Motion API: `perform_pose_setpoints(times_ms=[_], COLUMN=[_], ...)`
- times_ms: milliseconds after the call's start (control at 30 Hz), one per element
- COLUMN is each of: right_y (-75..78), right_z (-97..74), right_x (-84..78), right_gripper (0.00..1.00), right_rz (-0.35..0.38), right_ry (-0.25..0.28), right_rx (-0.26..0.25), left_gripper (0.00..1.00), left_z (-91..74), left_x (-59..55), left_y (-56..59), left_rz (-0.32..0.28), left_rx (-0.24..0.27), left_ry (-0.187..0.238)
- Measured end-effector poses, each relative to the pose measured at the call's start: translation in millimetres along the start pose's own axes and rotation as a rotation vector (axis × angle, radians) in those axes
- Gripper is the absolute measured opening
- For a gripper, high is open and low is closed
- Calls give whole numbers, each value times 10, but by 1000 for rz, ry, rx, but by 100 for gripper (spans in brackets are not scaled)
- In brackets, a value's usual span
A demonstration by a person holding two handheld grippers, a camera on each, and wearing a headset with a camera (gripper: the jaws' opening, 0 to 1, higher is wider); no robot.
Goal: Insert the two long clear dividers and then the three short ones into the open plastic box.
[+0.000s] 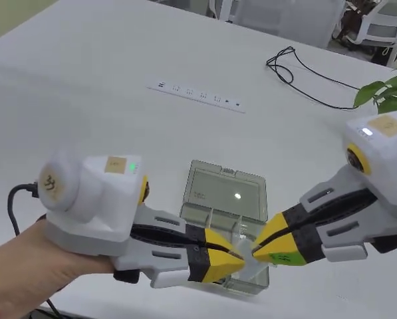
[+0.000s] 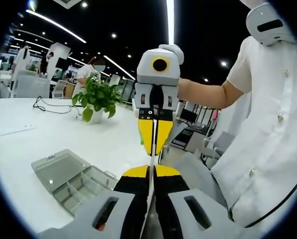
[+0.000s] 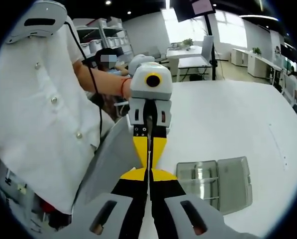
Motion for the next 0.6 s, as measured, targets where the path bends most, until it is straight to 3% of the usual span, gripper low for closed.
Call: perform_pose_setpoints(times_ms=[267, 600], right_y=[-18, 4], right_z=[-1, -49], right_x=[32, 54], right_gripper=[3, 3], right_rz=[-1, 2], right_ry=[10, 29], right_rx=[-5, -26], left_gripper=[3, 12], left_z=[-6, -72], left_x=[2, -34], left_y=[-16, -84], left_rz=[-11, -24], left_rx=[6, 53], left_ry=[2, -1])
Point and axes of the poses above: the centre of the closed fingertips' face, and the gripper's own axes: z roughly forward along the fingers, y roughly to its right, x roughly out of its top, the point moved 1 cm from there along -z, roughly backward along the fingers, and after that the axes turned 14 degrees about z, right-handed, at the moved point
